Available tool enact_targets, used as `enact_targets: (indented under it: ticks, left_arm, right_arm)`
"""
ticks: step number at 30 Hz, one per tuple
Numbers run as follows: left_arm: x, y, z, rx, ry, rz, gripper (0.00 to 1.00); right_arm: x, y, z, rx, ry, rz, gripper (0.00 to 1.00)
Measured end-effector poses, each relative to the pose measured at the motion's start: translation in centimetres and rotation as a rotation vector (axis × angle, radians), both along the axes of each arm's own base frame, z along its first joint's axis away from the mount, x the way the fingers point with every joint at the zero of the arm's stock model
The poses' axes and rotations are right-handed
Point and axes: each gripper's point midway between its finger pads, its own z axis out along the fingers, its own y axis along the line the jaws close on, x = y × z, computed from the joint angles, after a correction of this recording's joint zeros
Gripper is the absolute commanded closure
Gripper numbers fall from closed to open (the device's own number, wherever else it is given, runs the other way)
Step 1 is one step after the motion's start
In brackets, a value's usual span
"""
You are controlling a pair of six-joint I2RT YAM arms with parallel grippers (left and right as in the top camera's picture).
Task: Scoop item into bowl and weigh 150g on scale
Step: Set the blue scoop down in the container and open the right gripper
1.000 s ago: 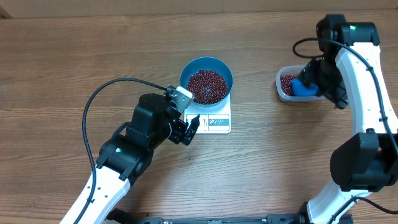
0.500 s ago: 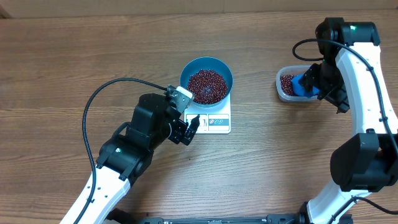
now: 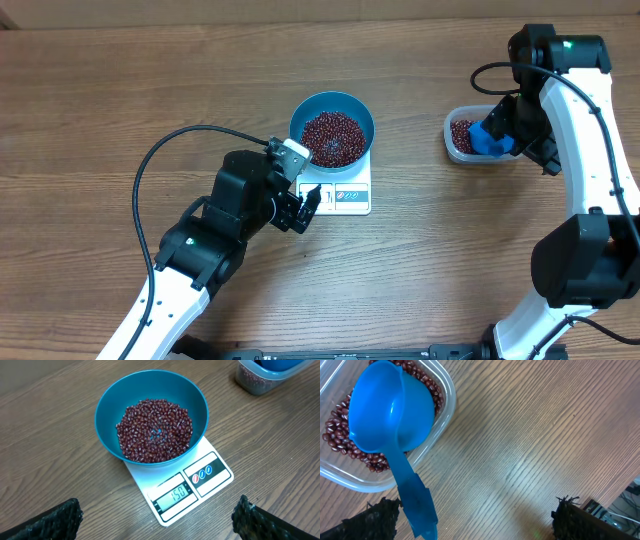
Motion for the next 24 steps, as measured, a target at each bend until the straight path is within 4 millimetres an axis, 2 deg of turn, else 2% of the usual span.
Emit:
enact_targets:
  ticks: [4, 14, 24]
  left_arm:
    - [0.0, 0.0, 0.0, 0.0, 0.0, 0.0, 0.0]
    - [0.0, 0.0, 0.0, 0.0, 0.0, 0.0, 0.01]
    - [0.0, 0.0, 0.0, 0.0, 0.0, 0.0, 0.0]
  right_arm:
    - [0.3, 0.0, -0.2, -0.002, -0.012, 0.0, 0.0]
    - [-0.4, 0.0, -2.8, -0.002, 0.032, 0.0, 0.0]
    - [-0.3, 0.0, -3.0, -0.002, 0.025, -0.001, 0.0]
